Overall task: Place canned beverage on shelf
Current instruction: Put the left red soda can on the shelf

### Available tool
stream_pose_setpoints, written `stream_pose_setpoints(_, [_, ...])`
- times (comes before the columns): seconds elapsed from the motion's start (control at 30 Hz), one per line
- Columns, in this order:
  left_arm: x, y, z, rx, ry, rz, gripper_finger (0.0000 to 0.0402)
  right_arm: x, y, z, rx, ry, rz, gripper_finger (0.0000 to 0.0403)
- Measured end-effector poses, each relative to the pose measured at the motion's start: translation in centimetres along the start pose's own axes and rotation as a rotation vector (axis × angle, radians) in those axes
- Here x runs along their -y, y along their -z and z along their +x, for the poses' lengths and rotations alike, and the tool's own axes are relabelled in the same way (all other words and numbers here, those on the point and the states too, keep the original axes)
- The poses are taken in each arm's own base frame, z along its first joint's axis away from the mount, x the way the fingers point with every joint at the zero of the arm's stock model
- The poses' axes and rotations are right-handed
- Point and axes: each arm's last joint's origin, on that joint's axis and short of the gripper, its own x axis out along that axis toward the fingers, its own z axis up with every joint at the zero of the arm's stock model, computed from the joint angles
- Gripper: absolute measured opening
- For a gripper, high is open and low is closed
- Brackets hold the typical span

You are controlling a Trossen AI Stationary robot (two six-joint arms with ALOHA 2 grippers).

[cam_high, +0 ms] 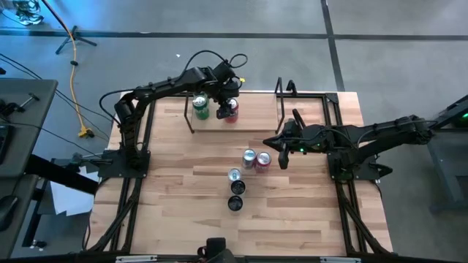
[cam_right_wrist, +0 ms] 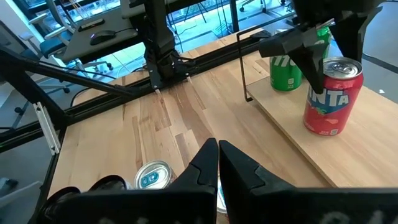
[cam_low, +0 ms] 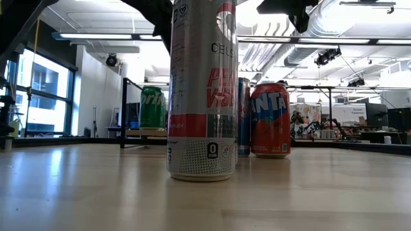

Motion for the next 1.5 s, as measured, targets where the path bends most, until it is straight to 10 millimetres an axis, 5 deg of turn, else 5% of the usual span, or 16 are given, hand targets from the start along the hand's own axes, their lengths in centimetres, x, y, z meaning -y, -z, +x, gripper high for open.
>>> stream_pose_setpoints(0.23, [0.0,0.1,0.1,-0.004,0.002,-0.001,0.0241,0.0,0.0,0.0,-0.001,-0.003,-0.006,0.0])
stream_pose_setpoints(0.6, [0.0,0.5,0.4,-0.056,-0.023,-0.014,0.0358,0.0,0.0,0.0,-0.001,-0.003,-0.02,0.0])
stream_pose_setpoints(0.8, [0.2,0.4,-0.2,-0.047,-0.029,-0.018,0.0384,0.0,0.0,0.0,-0.001,-0.002,-0.035,0.0])
stream_pose_setpoints(1.0, [0.4,0.0,-3.1,0.013,-0.064,-0.004,0.0383,0.0,0.0,0.0,-0.001,-0.002,-0.044,0.0])
stream_pose_setpoints(1.23, [1.7,0.0,-8.9,0.129,-0.092,-0.067,0.0385,0.2,-0.1,0.1,0.001,0.005,-0.058,0.0])
stream_pose_setpoints(1.5, [6.3,1.9,-14.8,0.489,0.23,-0.117,0.0384,1.2,-0.3,1.0,0.012,0.087,-0.047,0.0])
